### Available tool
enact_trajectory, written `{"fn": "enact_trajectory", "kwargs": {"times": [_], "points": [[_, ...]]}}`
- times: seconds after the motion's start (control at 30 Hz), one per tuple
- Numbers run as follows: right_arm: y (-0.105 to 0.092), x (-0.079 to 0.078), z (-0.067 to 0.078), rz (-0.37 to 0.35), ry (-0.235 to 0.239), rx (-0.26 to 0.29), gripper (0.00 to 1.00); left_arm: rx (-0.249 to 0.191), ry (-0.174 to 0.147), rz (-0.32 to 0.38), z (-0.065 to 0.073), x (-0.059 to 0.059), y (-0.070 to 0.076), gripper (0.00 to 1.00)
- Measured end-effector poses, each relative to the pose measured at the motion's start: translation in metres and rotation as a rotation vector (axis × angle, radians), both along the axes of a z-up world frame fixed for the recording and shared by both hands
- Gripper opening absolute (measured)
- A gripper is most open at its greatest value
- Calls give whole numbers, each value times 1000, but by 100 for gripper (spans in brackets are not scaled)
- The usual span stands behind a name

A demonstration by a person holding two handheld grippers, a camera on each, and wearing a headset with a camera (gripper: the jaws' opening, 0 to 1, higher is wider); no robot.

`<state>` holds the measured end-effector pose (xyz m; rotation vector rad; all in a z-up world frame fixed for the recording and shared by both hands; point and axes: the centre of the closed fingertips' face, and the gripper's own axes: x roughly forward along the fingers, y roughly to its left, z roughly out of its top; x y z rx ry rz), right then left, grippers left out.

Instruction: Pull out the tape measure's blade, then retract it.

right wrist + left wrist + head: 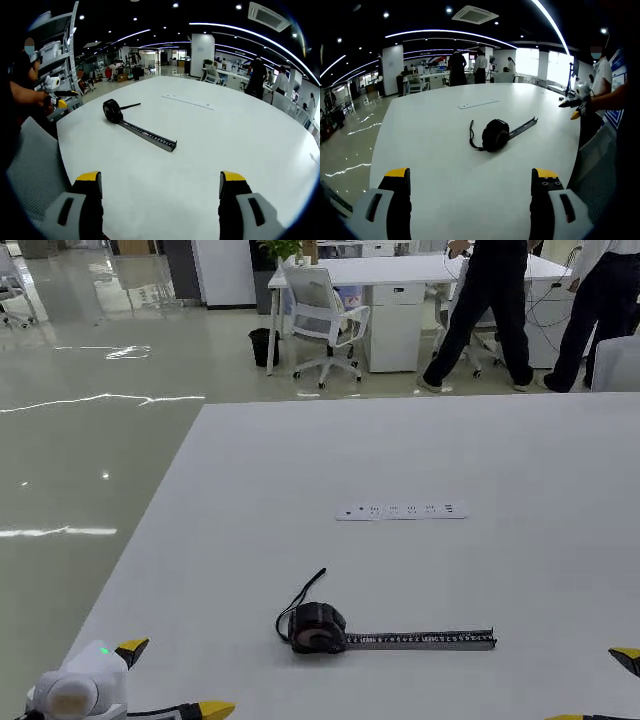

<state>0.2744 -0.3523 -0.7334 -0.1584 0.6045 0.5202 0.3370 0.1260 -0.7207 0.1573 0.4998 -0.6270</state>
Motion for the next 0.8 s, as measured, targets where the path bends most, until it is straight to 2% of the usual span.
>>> {"fn": "enact_trajectory", "kwargs": {"times": [0.07, 0.17, 0.27, 0.33, 0.5, 0.57, 0.63, 0.7, 0.8], "points": [[-4, -7, -2, 2, 0, -15, 100, 6, 3, 12, -1, -2, 6, 99], [-8, -18, 1, -14, -3, -6, 100, 14, -2, 15, 1, -4, 9, 99], [-17, -25, 1, -40, -9, 7, 100, 11, 4, 23, 2, -5, 8, 99], [-22, -32, -1, -55, 7, 1, 100, 12, 6, 15, 4, -9, 6, 99], [-33, -43, 3, -87, -8, 7, 100, 11, -7, 3, 8, -15, 4, 99], [-34, -49, 0, -109, 16, 42, 100, 4, -13, 12, 8, -15, 6, 99], [-37, -53, -7, -118, 38, 34, 100, -2, -4, 21, 7, -16, 6, 98], [-36, -56, -11, -112, 43, 26, 100, -4, -6, 23, 6, -15, 7, 98], [-34, -61, -8, -115, 39, 33, 100, -11, -1, 35, 3, -13, 9, 99]]}}
